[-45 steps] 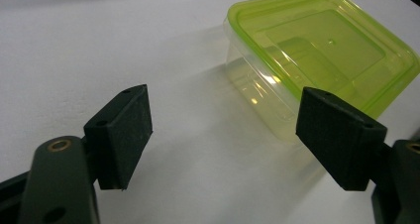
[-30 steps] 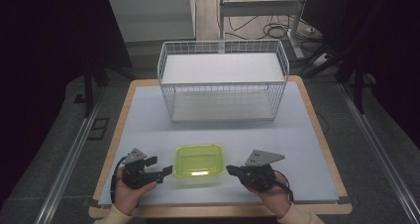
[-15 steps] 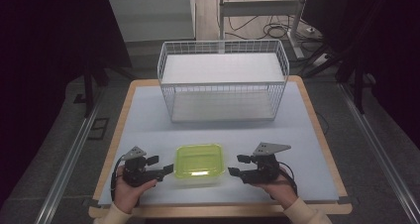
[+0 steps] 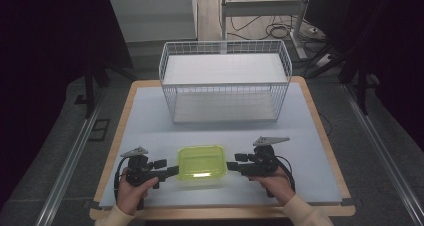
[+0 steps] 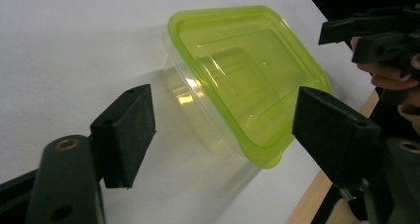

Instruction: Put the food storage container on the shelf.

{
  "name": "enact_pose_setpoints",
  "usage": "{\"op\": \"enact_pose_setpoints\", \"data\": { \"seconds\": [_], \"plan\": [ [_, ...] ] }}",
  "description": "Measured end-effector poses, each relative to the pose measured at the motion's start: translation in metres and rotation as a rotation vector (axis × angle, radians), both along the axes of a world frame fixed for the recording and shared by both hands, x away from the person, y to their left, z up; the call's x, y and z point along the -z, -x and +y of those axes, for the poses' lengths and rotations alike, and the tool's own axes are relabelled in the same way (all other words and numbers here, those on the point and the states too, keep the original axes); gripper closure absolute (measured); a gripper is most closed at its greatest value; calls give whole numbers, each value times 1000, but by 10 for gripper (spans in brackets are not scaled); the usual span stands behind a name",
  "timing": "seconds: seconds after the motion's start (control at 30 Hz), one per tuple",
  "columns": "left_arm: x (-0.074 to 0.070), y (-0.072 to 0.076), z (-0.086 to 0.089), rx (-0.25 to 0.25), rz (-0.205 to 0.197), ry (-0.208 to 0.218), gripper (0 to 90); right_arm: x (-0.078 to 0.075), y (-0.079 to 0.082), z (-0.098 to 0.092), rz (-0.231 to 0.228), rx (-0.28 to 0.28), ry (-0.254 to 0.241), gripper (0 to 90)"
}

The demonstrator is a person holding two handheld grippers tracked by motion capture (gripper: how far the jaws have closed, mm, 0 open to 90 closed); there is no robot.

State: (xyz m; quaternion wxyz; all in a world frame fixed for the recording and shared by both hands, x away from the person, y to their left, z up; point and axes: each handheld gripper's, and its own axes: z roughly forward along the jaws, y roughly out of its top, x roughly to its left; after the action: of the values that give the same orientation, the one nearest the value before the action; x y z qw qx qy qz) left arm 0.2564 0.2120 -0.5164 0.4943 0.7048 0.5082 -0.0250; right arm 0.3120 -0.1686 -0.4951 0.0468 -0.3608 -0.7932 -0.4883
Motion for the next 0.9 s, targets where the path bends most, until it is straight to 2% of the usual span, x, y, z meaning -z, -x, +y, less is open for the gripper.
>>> {"op": "enact_pose_setpoints", "data": {
  "seconds": [0.17,0.2,0.27,0.33,0.43,0.6,0.7,0.77,0.8,0.9],
  "plan": [
    [2,-5,0,1,30,32,298,7,-12,8,89,17,-13,482],
    [3,-8,1,-1,47,55,313,8,-14,9,104,22,-12,496],
    [4,-10,1,-2,59,68,337,10,-16,10,114,26,-10,509],
    [5,-15,1,0,79,83,355,15,-23,13,160,32,-21,546],
    [7,-18,0,0,97,90,377,17,-27,15,192,31,-30,575],
    [14,-26,-5,19,156,138,483,23,-34,19,246,26,-40,644],
    [16,-27,-5,12,163,136,570,25,-34,18,269,24,-49,673],
    [16,-27,-4,12,166,145,661,25,-34,18,275,24,-51,685],
    [16,-27,-3,10,169,156,722,25,-33,18,300,21,-64,716],
    [16,-26,-2,19,166,169,747,24,-31,18,316,38,-75,735]
  ]
}}
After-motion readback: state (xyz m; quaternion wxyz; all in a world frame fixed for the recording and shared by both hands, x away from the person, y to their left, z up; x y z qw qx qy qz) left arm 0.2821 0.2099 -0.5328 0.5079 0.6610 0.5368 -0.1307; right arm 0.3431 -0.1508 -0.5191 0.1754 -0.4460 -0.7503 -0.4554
